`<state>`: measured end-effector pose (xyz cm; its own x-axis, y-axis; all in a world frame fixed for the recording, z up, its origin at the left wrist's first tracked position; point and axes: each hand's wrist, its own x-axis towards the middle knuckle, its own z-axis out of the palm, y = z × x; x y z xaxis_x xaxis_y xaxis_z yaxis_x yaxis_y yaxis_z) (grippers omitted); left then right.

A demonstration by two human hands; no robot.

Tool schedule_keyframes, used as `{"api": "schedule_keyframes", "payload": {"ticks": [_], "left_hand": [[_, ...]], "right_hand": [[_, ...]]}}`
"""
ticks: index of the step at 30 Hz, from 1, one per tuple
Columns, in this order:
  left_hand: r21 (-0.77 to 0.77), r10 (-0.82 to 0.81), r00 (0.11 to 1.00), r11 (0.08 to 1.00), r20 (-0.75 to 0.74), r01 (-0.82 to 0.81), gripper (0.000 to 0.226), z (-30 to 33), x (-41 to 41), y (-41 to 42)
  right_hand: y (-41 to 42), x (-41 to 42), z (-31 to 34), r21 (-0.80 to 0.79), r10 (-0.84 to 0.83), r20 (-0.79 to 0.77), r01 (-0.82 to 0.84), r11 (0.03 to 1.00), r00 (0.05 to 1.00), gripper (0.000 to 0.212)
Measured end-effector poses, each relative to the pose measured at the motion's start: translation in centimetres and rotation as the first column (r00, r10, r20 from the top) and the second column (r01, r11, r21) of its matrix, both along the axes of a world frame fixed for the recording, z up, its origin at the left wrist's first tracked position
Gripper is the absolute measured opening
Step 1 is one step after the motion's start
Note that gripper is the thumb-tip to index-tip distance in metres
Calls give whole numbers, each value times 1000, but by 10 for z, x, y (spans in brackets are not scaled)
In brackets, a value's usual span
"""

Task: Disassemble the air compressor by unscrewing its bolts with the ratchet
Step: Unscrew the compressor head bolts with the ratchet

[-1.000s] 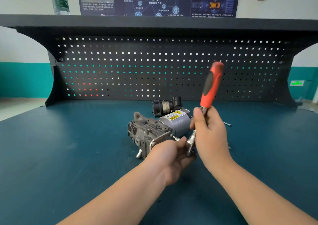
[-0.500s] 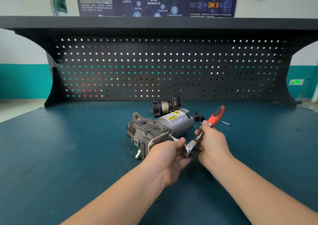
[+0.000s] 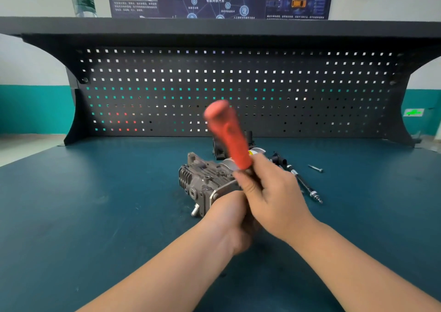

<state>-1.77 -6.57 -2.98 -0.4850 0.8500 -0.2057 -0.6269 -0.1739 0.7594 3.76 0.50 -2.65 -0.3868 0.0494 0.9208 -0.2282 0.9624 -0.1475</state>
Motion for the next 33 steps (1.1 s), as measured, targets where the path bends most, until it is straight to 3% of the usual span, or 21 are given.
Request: {"api": "schedule_keyframes", "payload": {"ticks": [2,5,7,8,11,12,14,17,19,23,25,27,28,30,31,33], "left_hand": [[-53,3,1000,999,11,-3,20,1,1,4],[-76,38,999,996,16,-37,18,1,-1,6],[-96,44,999,994,4,-43,13,0,-1,8],[-104,41,999,994,4,-40,11,1,-1,8],[-131,48,999,990,2,-47,9,-1,-1,9],[-141,57,998,988,-3,-57,9,-2,-1,10],[-154,77,997,985,-10,-78,9,-4,-1,10],[-158,85,996,984,-20,-87,6,-4,-1,10],[-151,88,996,984,-27,-91,8,-5,-1,10],[-120,87,996,989,-25,-90,7,-3,2,8],[-107,83,996,991,-29,-86,10,-2,4,7],[-86,53,998,995,-37,-56,9,-2,4,5],[-69,27,999,997,-43,-30,14,-2,3,4],[-19,14,999,1000,-29,-15,28,-2,0,1],[-3,24,1000,1000,-17,-24,31,-2,-1,0],[11,28,1000,1000,13,-28,30,-2,-1,-1]], "right_hand": [[5,-1,-1,-307,13,-13,-16,952,1000,17],[19,-6,0,-651,-54,-74,-7,759,996,25],[30,-11,-2,-852,-110,-87,-16,523,990,28],[34,-14,-5,-936,-114,-105,-59,348,988,28],[42,-20,-14,-963,-88,-193,-206,-171,977,27],[42,-21,-16,-937,-82,-211,-226,-267,974,27],[42,-22,-19,-919,-75,-218,-231,-320,973,26],[41,-23,-17,-954,-66,-194,-204,-221,979,26],[39,-21,-15,-977,-73,-195,-200,-70,978,27],[28,-14,-11,-871,-108,-174,-102,481,979,29],[20,-9,-8,-671,-80,-164,-52,739,983,26],[10,-3,-3,-364,-3,-119,-41,931,993,17],[7,-1,-1,-171,22,-84,-36,985,996,12],[1,-1,-1,163,17,-41,-10,987,999,20],[0,-2,-1,232,0,-29,7,973,1000,24],[0,-3,-1,156,-11,-23,14,988,1000,26]]}}
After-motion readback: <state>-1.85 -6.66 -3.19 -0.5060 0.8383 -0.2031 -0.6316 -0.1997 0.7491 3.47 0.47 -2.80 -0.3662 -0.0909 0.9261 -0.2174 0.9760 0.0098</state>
